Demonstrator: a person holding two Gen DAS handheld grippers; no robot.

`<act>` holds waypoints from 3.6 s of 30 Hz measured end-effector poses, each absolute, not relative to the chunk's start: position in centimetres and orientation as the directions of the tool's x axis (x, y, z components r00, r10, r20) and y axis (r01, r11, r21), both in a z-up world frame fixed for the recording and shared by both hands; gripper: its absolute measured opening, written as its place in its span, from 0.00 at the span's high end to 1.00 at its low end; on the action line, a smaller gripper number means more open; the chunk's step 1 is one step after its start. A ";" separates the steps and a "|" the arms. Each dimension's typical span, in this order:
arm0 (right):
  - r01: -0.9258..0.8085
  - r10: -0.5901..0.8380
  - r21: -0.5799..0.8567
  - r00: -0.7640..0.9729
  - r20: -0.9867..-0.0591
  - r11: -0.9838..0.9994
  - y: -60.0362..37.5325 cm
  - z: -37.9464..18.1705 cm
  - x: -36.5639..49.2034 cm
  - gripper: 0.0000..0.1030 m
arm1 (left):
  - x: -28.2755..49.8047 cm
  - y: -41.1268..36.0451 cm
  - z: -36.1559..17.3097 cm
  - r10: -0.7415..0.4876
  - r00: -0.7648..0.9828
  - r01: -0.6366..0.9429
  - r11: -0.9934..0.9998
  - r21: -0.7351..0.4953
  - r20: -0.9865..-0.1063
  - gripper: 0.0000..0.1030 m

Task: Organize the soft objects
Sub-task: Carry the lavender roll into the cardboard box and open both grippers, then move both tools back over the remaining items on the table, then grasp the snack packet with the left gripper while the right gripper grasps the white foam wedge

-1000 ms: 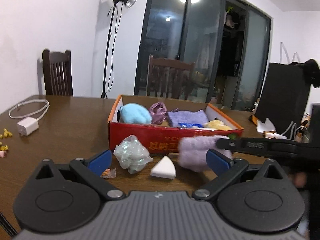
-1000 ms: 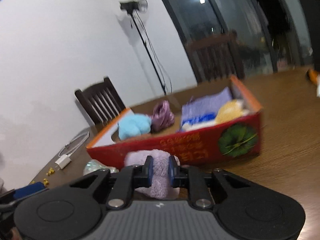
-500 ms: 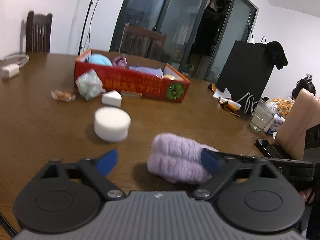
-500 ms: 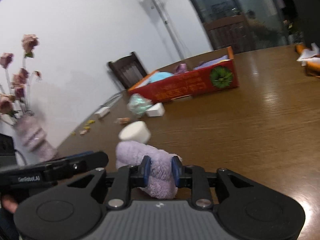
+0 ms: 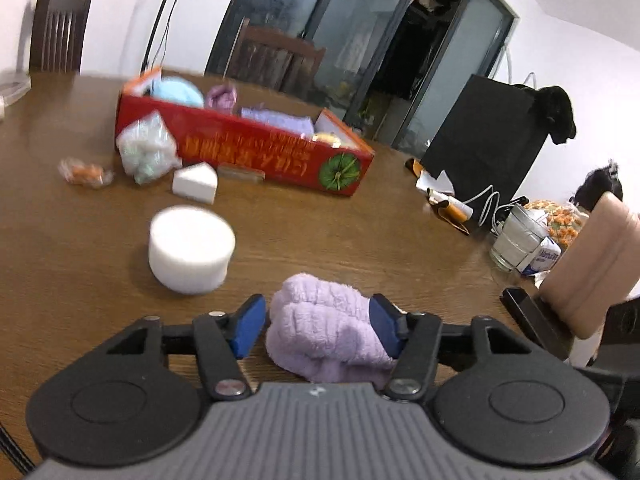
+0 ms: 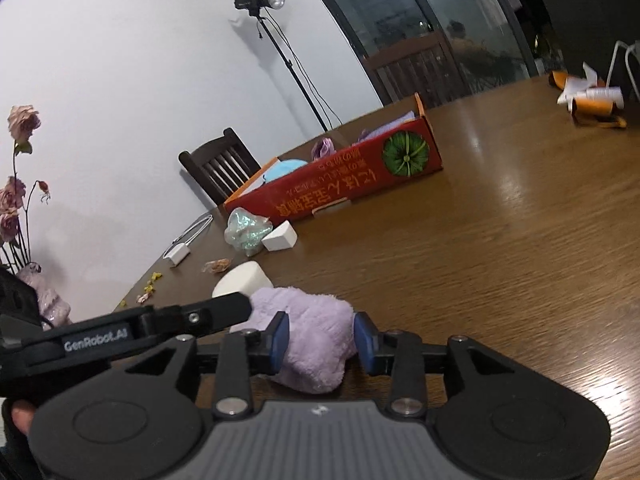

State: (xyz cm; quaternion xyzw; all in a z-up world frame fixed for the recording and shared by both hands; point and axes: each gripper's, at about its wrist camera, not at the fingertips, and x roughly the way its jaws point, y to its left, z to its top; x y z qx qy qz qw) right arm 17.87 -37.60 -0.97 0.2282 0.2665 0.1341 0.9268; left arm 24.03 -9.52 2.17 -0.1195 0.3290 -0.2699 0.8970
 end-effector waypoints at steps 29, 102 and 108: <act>-0.158 0.341 0.338 0.728 -0.594 0.928 -34.1 2.4 51.0 0.83 | 51.4 -11.8 4.4 -0.435 0.683 0.334 0.901 -0.278 -0.587 0.73; -0.264 0.274 0.083 0.869 -0.413 0.961 -28.1 4.8 23.3 0.18 | 32.5 0.9 2.7 -0.159 0.872 0.164 0.986 -0.029 -0.464 0.00; -0.291 0.292 0.088 0.798 -0.527 0.953 -26.6 3.2 32.8 0.23 | 37.5 0.0 1.1 -0.186 0.818 0.202 0.979 -0.030 -0.545 0.12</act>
